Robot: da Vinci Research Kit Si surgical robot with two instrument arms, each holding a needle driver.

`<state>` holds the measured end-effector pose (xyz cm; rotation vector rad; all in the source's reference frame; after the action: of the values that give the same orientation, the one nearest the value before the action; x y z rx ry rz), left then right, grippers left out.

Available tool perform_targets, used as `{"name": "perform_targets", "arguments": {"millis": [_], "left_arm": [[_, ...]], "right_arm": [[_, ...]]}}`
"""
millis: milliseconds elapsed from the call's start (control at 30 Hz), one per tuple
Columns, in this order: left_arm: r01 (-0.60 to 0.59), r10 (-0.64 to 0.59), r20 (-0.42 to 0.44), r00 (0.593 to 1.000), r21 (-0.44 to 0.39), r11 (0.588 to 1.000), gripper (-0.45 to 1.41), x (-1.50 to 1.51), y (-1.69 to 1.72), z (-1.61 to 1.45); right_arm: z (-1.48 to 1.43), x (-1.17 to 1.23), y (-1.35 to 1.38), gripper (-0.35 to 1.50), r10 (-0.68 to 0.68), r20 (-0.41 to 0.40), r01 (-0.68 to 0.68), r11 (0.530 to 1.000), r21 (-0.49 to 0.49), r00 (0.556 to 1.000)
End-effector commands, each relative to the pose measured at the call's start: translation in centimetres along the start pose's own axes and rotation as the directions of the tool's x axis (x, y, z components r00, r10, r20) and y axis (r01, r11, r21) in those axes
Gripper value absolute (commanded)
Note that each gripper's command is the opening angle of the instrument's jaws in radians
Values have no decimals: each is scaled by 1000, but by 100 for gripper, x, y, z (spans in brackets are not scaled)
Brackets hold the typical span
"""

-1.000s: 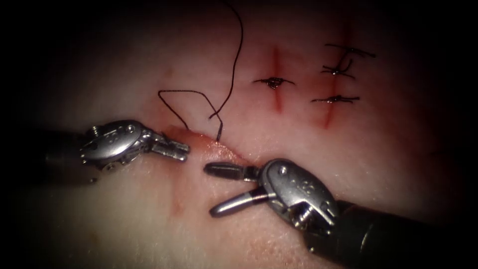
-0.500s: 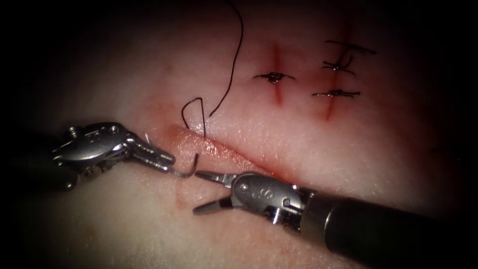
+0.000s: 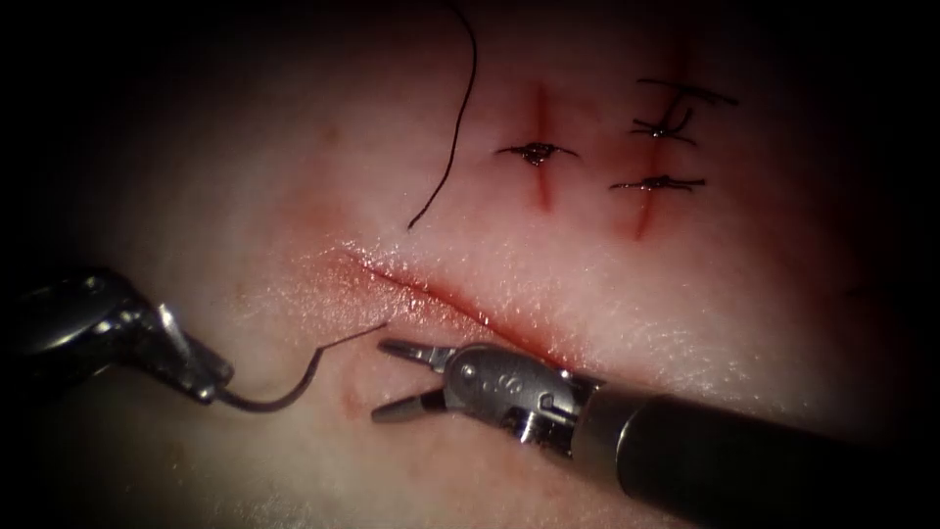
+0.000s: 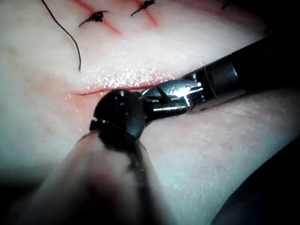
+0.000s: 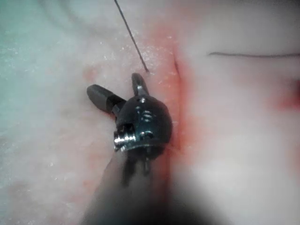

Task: Wound Closure
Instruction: Using the left end-effector, pull the needle through the skin.

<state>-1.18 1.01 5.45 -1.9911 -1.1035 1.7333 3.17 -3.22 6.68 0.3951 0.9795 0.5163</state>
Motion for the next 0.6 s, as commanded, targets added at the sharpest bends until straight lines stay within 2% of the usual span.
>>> {"name": "perform_targets", "arguments": {"millis": [33, 67, 100, 167, 200, 233, 267, 400, 433, 467, 533, 600], "left_arm": [[-94, 95, -15, 995, 39, 995, -45, 6, 4, -2], [-126, 127, -16, 992, 56, 990, -45, 11, 6, -4], [-230, 232, -9, 973, 99, 968, -45, 19, 12, -10], [-317, 319, -1, 948, 126, 940, -45, 24, 17, -15], [-425, 427, 16, 904, 143, 894, -45, 28, 25, -19], [-456, 458, 18, 889, 151, 877, -45, 30, 29, -21], [-521, 526, 16, 850, 175, 835, -45, 34, 36, -24], [-608, 622, 16, 783, 234, 759, -45, 43, 44, -32], [-633, 652, 21, 758, 266, 727, -45, 47, 45, -35], [-682, 707, 39, 706, 309, 663, -45, 54, 45, -40], [-728, 761, 77, 645, 364, 581, -45, 69, 39, -46], [-745, 773, 108, 625, 382, 548, -45, 78, 32, -47]], "right_arm": [[10, 3, -4, 83, 15, -1, -15, 1000, 16, 1000], [9, 4, -5, 84, 16, -1, -16, 1000, 17, 1000], [5, 10, -6, 84, 21, 1, -21, 1000, 20, 1000], [0, 17, -7, 84, 29, -6, -29, 999, 22, 1000], [-6, 25, -9, 84, 39, -8, -39, 999, 10, 999], [-8, 28, -9, 84, 42, -9, -42, 999, 8, 999], [-11, 34, -10, 84, 48, -10, -48, 999, 8, 999], [-12, 35, -12, 83, 49, -13, -49, 999, 1, 999], [-12, 34, -12, 81, 48, -13, -48, 999, 0, 999], [-10, 31, -12, 81, 44, -9, -44, 999, -1, 999], [-7, 25, -12, 81, 44, -5, -44, 999, -4, 999], [-6, 23, -11, 81, 48, -5, -48, 999, -5, 999]]}}
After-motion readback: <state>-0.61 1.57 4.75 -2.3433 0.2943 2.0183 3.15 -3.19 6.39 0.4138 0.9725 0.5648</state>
